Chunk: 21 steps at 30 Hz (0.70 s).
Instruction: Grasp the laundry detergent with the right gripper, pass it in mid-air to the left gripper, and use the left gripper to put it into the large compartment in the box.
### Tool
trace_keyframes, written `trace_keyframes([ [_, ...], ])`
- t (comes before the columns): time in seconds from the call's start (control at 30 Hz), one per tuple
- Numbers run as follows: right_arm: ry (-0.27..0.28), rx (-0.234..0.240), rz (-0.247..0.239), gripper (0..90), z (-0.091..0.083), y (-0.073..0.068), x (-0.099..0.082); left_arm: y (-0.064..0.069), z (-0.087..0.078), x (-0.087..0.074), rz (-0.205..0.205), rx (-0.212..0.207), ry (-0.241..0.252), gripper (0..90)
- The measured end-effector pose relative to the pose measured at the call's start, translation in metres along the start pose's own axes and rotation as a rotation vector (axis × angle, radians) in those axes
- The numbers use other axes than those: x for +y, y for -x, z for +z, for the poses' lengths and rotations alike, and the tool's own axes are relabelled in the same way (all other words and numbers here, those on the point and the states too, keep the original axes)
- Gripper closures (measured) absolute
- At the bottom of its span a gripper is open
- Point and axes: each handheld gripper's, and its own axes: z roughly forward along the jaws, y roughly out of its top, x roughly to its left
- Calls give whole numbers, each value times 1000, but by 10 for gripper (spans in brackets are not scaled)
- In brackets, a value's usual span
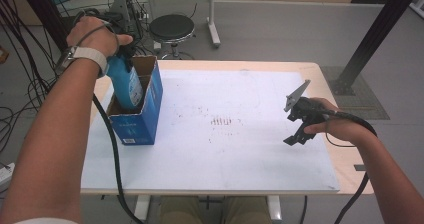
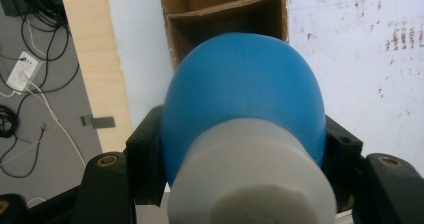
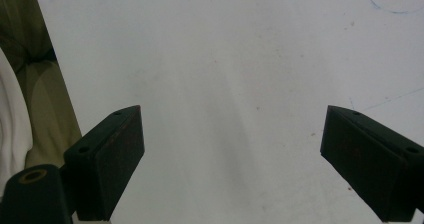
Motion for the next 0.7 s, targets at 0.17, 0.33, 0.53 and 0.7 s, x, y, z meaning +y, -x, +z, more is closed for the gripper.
trace_keyframes([
  [0.17, -1, 1, 2, 102, 1, -1, -1, 1, 7, -1, 5, -1, 1, 372],
  [0.33, -2, 3, 7, 102, 1, -2, -3, 2, 17, -2, 9, 0, -3, 372],
  [0.53, 0, 1, 9, 101, 0, -3, -4, 2, 24, -3, 4, -1, -2, 372],
  [0.7, -1, 1, 7, 101, 1, -3, -4, 2, 31, -4, 4, 0, -4, 372],
])
